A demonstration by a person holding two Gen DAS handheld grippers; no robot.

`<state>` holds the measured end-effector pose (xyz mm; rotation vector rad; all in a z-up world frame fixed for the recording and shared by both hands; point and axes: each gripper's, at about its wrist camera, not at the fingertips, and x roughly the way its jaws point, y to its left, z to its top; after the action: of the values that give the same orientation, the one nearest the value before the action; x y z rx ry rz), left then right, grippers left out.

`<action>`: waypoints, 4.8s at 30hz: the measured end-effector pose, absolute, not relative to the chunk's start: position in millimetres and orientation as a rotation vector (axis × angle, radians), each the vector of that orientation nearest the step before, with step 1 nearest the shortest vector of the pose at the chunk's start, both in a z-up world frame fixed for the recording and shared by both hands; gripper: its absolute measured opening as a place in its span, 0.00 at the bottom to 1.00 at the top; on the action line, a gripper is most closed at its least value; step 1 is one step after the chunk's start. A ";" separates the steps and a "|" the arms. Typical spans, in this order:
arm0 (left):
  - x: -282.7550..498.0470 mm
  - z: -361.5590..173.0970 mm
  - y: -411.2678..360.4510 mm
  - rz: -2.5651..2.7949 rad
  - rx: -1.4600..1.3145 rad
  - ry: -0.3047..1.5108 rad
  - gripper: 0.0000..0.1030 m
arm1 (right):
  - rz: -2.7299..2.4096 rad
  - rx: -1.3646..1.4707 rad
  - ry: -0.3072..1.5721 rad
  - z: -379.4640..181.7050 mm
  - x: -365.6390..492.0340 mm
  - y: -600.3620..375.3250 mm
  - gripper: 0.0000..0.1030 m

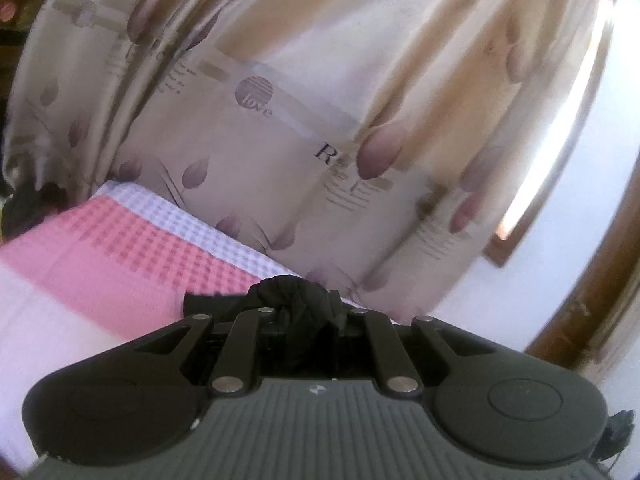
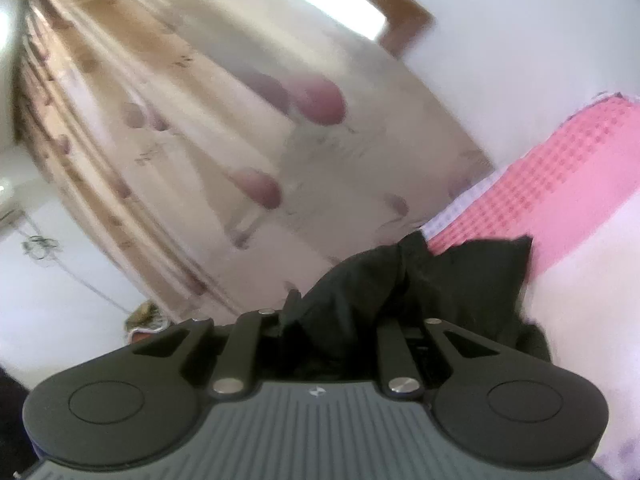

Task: Fold large clothes

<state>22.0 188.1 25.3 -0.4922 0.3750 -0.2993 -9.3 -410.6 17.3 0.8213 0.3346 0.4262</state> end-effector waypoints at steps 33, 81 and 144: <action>174.2 -62.3 138.0 -0.064 -0.381 0.363 0.91 | 0.222 0.846 0.369 -58.9 166.7 -414.0 0.86; 267.3 -157.1 125.2 0.272 -0.218 0.645 1.00 | 0.008 -0.005 0.615 -112.5 279.5 -316.6 0.47; 260.7 -162.2 208.8 -0.607 -0.370 0.871 0.73 | 0.245 -0.024 0.542 -97.3 221.2 -179.9 1.00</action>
<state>260.7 208.8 -162.2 -0.3702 0.8711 -0.6069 221.2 -179.9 -97.3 -0.0243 0.5424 0.2450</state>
